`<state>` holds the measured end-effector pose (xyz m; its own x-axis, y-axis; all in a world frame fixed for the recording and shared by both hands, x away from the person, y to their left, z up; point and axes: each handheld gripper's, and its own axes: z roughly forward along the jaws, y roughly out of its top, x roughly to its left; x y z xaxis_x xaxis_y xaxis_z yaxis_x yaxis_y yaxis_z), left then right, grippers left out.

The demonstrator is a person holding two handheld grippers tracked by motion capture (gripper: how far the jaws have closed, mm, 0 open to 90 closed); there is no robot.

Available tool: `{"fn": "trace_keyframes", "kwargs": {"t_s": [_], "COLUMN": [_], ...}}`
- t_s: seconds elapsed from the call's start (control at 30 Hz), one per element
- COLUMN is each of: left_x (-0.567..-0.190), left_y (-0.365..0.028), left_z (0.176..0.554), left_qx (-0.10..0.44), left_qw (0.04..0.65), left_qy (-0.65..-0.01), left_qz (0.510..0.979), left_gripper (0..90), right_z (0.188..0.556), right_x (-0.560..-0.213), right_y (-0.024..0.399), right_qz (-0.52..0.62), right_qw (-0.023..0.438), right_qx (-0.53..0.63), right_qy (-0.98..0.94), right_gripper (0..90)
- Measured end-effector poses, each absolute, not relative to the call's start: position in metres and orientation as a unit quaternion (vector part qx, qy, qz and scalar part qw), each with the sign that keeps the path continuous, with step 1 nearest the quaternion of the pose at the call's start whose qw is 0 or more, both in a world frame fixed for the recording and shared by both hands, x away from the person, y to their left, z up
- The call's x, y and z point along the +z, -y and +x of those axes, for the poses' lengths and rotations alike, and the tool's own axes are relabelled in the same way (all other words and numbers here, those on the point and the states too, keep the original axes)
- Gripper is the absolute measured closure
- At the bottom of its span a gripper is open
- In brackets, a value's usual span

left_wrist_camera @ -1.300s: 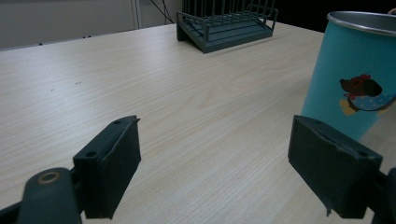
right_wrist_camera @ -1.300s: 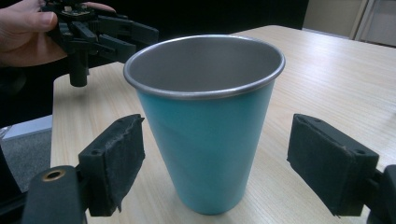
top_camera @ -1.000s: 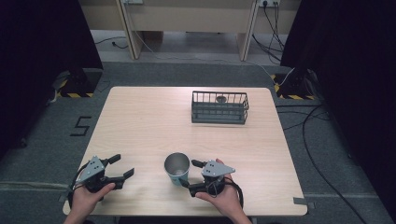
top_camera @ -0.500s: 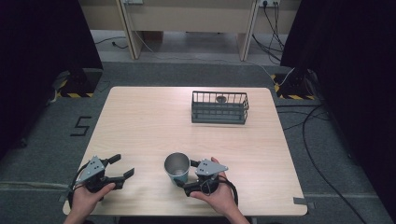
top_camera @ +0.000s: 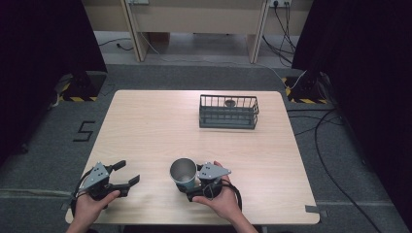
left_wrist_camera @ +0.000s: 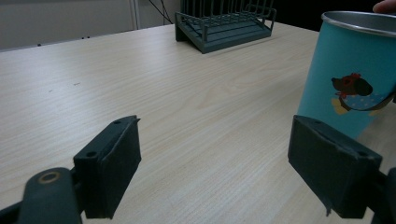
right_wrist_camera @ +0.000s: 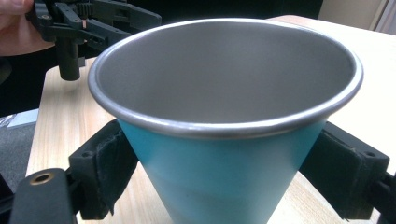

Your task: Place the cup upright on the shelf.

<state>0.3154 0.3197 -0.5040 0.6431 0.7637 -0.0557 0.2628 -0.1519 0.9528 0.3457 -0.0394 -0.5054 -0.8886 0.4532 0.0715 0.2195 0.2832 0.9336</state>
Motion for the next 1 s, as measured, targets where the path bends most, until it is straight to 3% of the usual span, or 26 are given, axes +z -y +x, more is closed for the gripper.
{"fn": "trace_keyframes", "kwargs": {"t_s": [1.0], "left_x": [-0.503], "left_y": [-0.320], "left_z": [0.315], "left_qx": [0.230], "left_qw": [0.547], "left_qy": [-0.353], "left_qz": [0.723], "left_gripper": [16.6], "right_z": [0.346], "right_x": [-0.489], "right_y": [0.050], "right_qz": [0.226], "right_qw": [0.125], "right_qx": [0.592], "right_qy": [-0.764], "right_gripper": [17.4]}}
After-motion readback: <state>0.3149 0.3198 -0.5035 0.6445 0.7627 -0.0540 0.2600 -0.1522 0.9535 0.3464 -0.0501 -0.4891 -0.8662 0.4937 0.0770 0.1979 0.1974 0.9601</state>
